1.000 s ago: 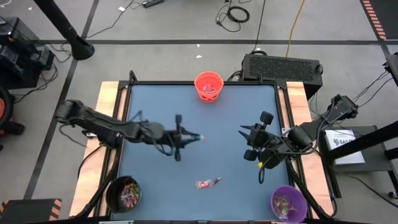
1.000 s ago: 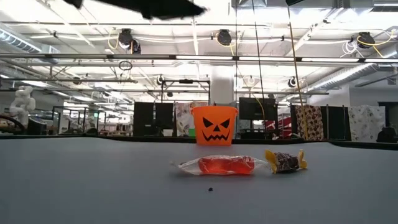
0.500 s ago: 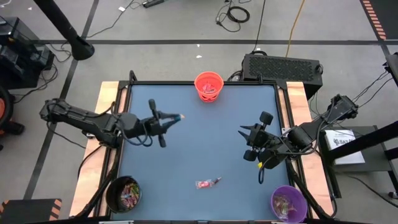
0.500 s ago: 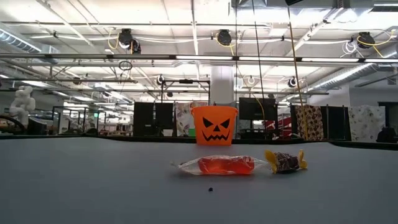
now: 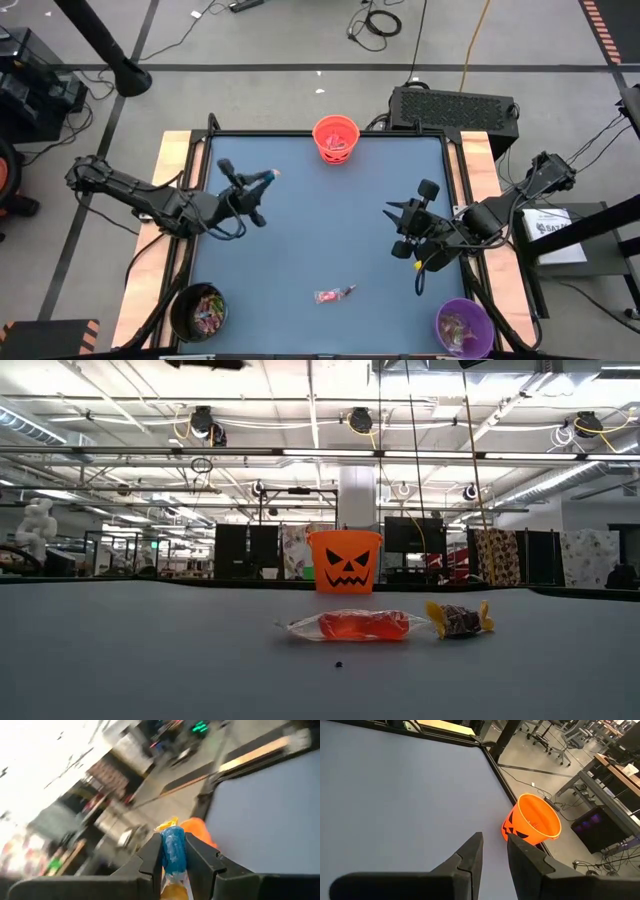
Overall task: Sort candy by brand, put in halloween buckets
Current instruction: Put the blue candy into the black bucket
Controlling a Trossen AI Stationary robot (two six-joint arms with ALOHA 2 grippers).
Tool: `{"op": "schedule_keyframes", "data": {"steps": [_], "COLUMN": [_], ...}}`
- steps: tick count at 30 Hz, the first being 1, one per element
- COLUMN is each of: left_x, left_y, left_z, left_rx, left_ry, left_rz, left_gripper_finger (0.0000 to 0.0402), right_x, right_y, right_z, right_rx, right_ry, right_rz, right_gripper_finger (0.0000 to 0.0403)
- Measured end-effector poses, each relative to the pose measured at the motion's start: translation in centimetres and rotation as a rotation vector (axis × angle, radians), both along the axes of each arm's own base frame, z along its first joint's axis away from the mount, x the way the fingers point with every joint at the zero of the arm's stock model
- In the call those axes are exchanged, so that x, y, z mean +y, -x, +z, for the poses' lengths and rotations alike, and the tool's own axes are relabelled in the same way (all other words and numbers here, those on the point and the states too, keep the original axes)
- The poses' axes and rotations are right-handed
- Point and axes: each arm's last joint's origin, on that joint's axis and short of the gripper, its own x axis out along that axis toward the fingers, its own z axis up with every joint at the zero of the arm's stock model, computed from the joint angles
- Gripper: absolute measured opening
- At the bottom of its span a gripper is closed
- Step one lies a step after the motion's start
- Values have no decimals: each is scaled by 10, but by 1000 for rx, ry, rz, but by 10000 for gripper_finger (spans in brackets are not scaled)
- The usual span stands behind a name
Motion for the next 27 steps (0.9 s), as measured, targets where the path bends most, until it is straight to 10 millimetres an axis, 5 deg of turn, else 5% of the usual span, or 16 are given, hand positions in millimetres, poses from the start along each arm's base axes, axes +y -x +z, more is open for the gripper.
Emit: {"op": "schedule_keyframes", "data": {"steps": [6, 12, 17, 21, 27], "left_x": [9, 7, 3, 6, 9], "left_y": [9, 12, 14, 23, 27], "left_z": [16, 30, 20, 9, 7], "left_rx": [-280, -484, -735, -920, -958], "left_ry": [208, 510, 570, 550, 549], "left_rz": [102, -387, -731, -797, -833], "left_gripper_finger": [70, 70, 70, 70, 70], "right_x": [0, 0, 0, 0, 0], "right_y": [0, 0, 0, 0, 0], "right_z": [0, 0, 0, 0, 0], "right_rx": [1, 0, 0, 0, -1], "right_ry": [1, 1, 1, 1, 4], "right_rz": [0, -1, -1, -1, -3], "right_gripper_finger": [82, 82, 82, 82, 82]}}
